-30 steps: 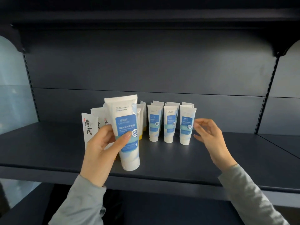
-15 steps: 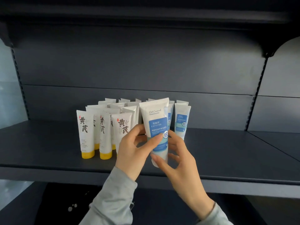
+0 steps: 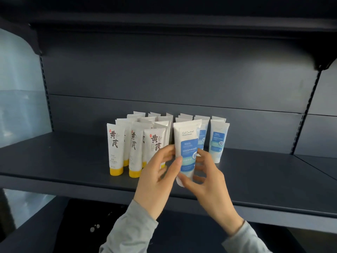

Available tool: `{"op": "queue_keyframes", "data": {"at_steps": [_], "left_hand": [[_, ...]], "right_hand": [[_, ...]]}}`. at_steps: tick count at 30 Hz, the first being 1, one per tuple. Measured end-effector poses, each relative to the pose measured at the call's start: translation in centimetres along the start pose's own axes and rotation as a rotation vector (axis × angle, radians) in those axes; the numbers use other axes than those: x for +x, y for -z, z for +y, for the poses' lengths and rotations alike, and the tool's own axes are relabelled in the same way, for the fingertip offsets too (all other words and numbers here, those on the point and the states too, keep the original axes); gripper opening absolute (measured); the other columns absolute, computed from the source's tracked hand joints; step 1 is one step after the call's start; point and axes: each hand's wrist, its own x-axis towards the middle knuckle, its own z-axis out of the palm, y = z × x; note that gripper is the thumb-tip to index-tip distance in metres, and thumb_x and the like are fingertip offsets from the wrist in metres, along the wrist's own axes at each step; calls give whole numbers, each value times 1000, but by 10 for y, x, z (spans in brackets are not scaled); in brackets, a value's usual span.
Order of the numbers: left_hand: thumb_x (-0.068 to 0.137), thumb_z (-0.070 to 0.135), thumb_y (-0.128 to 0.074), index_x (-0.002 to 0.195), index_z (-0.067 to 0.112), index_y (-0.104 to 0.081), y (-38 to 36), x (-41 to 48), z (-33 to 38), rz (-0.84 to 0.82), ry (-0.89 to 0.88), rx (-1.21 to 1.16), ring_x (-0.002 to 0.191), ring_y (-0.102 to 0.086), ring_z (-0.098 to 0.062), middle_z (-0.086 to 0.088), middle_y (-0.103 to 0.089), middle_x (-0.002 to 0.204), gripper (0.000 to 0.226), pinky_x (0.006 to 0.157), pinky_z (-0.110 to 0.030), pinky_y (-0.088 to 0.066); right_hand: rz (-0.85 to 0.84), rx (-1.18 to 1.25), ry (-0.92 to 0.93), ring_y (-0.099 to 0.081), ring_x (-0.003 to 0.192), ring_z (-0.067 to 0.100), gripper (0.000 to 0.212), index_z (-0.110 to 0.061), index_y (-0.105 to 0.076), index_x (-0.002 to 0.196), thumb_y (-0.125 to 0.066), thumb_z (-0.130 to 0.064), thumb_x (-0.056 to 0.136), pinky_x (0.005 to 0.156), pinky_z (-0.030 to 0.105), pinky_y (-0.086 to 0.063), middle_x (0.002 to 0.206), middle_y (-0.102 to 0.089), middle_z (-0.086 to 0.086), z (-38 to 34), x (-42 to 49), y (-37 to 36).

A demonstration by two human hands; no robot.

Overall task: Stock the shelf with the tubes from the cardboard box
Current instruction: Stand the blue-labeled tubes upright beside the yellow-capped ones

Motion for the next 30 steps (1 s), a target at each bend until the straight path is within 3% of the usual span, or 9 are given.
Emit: {"op": "queue_keyframes", "data": {"at_steps": [3,6,9,12,15,20,30], "left_hand": [[89,56,-43,133,32,-43,25,-11,-14,-13,-47,374,127,-31,12,30,-40,133,50,105,-32,-39],[82,67,-11,144,32,-22,52,-23,-31,-74,-50,872,138,-16,-1,16,-24,148,72,116,-29,-16],[67,73,17,147,31,-1,74,-32,-41,-128,73,1136,142,-4,-7,12,-8,155,92,114,-30,4],[55,73,35,140,33,18,86,-39,-47,-155,147,1196,143,1,-7,12,2,156,95,116,-34,4],[49,72,41,127,36,33,90,-43,-50,-182,184,1219,143,8,-6,13,11,155,86,113,-32,9],[47,75,41,127,38,31,93,-47,-56,-217,212,1205,143,8,-5,15,10,155,89,110,-30,12],[50,74,40,133,36,23,107,-43,-61,-217,188,1266,144,2,-7,14,1,156,93,117,-36,1]], "right_hand": [[41,-1,-82,-66,89,2,51,-41,-47,110,-78,-19,75,70,15,-53,99,-65,-15,15,22,1],[57,-32,-157,-66,85,4,50,-41,-43,105,-78,-21,76,65,13,-53,103,-61,-16,33,47,2],[53,-115,-204,-62,81,1,51,-30,-39,110,-77,-19,77,58,8,-49,101,-56,-15,54,69,-2],[25,-155,-263,-56,80,-2,52,-27,-36,112,-75,-18,79,59,8,-45,103,-53,-11,73,84,-11],[22,-168,-301,-54,88,4,52,-24,-34,113,-74,-15,80,73,14,-44,105,-51,-9,88,92,-24],[70,-193,-303,-51,99,11,54,-11,-38,123,-72,-11,81,81,22,-42,108,-50,-3,98,100,-41],[80,-228,-337,-54,114,21,53,-9,-39,123,-72,-12,82,86,24,-43,124,-55,9,105,103,-44]]}}
